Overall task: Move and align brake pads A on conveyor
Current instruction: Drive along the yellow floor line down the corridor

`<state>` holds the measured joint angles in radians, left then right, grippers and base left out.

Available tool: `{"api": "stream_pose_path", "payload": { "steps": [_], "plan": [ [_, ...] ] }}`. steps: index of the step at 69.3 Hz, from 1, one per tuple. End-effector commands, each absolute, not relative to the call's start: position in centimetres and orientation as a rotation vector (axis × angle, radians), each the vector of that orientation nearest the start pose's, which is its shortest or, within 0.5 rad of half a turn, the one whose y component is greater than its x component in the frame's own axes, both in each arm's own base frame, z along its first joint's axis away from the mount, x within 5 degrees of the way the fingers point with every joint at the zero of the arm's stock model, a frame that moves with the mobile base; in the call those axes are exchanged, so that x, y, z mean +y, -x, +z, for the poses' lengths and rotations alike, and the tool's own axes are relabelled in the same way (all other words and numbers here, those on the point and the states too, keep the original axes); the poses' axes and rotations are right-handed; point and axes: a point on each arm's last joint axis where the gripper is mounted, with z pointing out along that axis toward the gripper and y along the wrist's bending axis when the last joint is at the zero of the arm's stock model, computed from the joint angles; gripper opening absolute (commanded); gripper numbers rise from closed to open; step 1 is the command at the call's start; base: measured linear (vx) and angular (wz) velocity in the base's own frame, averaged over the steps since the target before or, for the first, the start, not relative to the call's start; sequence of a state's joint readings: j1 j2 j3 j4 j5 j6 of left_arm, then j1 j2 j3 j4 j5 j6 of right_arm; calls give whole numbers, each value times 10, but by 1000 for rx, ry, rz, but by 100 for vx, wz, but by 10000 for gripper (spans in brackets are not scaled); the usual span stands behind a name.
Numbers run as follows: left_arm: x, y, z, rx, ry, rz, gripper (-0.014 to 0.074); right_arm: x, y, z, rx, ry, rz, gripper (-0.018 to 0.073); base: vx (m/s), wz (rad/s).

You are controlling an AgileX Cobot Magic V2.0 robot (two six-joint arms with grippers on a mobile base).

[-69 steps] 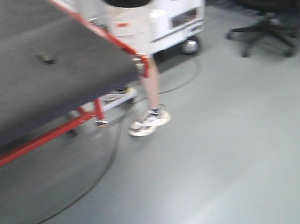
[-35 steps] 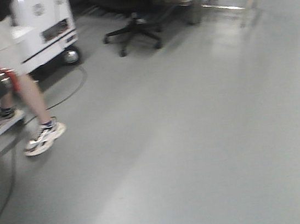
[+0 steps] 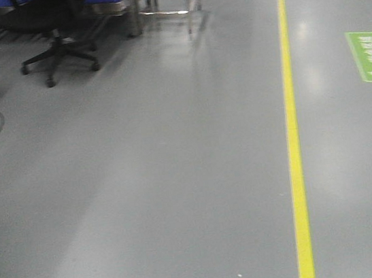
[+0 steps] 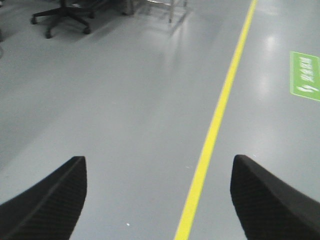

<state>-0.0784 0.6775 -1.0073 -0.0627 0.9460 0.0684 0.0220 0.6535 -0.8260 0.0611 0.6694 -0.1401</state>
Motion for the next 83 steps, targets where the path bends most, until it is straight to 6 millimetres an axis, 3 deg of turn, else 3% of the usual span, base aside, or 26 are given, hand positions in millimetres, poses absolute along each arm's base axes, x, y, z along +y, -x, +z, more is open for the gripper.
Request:
{"api": "stream_pose_path", "payload": {
  "steps": [1,48,83],
  "plan": [
    [-14,-105,416,2017,-143,-94,540,5,-121,389,1884,136,-27,558,-16,-55],
    [-14,-105,416,2017,-143,-94,540,5,-121,389,1883,136,-27,558,-9,-46],
    [-14,-105,416,2017,-143,-94,540,5,-121,389,1883,136,-27,558,4,-22]
  ]
}}
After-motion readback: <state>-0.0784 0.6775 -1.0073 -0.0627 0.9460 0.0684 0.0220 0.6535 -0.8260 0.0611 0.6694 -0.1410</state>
